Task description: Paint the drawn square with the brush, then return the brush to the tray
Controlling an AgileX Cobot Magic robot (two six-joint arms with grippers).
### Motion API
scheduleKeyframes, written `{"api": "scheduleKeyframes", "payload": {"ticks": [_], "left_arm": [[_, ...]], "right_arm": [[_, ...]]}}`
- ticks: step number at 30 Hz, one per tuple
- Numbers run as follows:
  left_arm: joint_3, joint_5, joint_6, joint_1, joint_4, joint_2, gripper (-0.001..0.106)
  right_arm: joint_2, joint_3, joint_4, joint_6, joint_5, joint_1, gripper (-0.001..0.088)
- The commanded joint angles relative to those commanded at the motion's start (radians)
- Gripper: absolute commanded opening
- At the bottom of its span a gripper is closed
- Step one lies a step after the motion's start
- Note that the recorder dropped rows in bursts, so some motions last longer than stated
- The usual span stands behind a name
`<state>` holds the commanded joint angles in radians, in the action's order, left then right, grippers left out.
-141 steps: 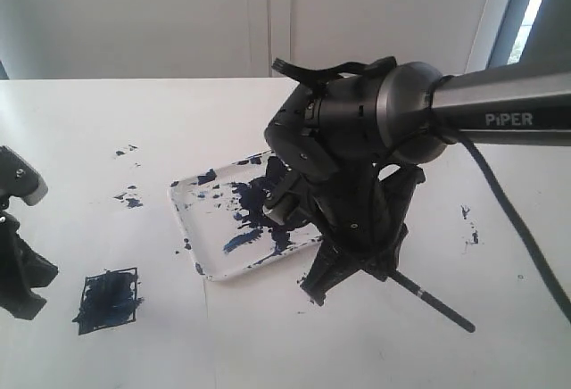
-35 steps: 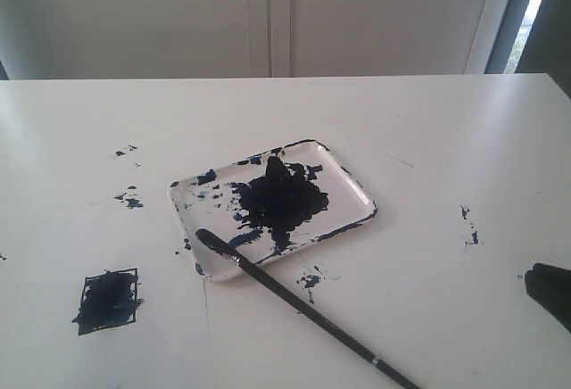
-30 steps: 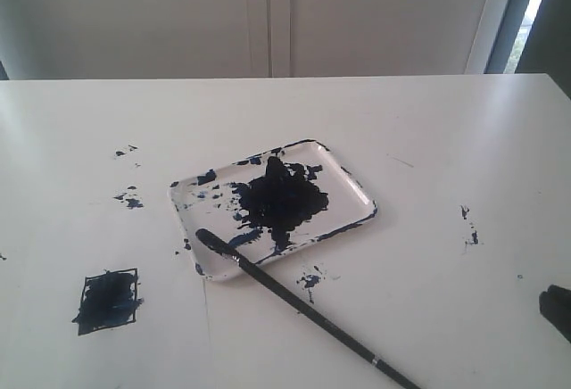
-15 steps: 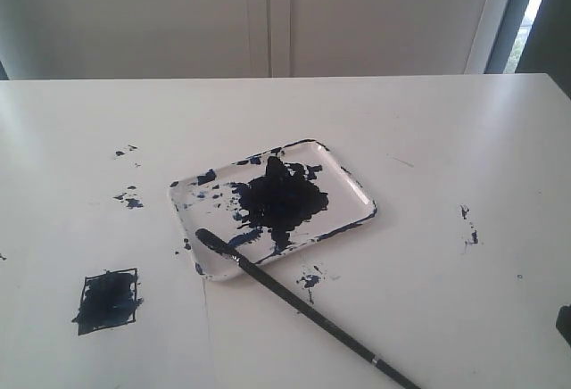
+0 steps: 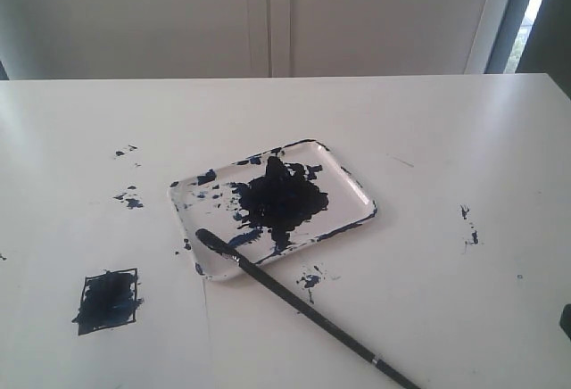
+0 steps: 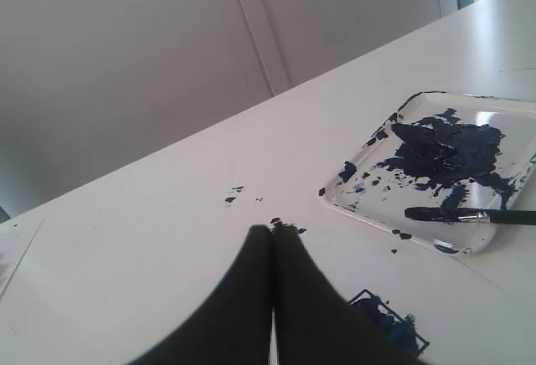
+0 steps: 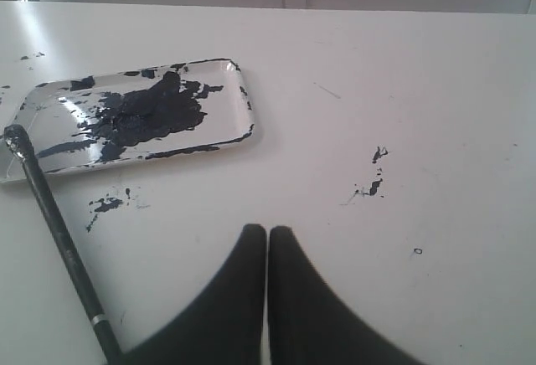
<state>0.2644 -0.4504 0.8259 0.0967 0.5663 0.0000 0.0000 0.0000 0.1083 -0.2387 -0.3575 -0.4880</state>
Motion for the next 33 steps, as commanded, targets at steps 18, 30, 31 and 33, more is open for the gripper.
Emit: {"api": "scheduleKeyframes", "payload": {"ticks": [18,30,31,33], "left_arm": [[-0.264,0.190,0.003,0.000,-0.265,0.000,0.000],[-0.264,0.210,-0.268,0.000,-0.200,0.000,0.000],[-0.264,0.219,-0.285,0.000,-0.198,0.000,0.000],[-0.264,0.219,-0.354,0.000,-0.157,0.000,0.000]], "right_arm": [[0.000,0.000,0.000,0.000,0.004,-0.001,0.0012],[0.000,0.000,0.000,0.000,0.004,-0.001,0.0012],[0.000,0.000,0.000,0.000,0.004,-0.001,0.0012],[0.000,0.000,0.000,0.000,0.004,-0.001,0.0012]]}}
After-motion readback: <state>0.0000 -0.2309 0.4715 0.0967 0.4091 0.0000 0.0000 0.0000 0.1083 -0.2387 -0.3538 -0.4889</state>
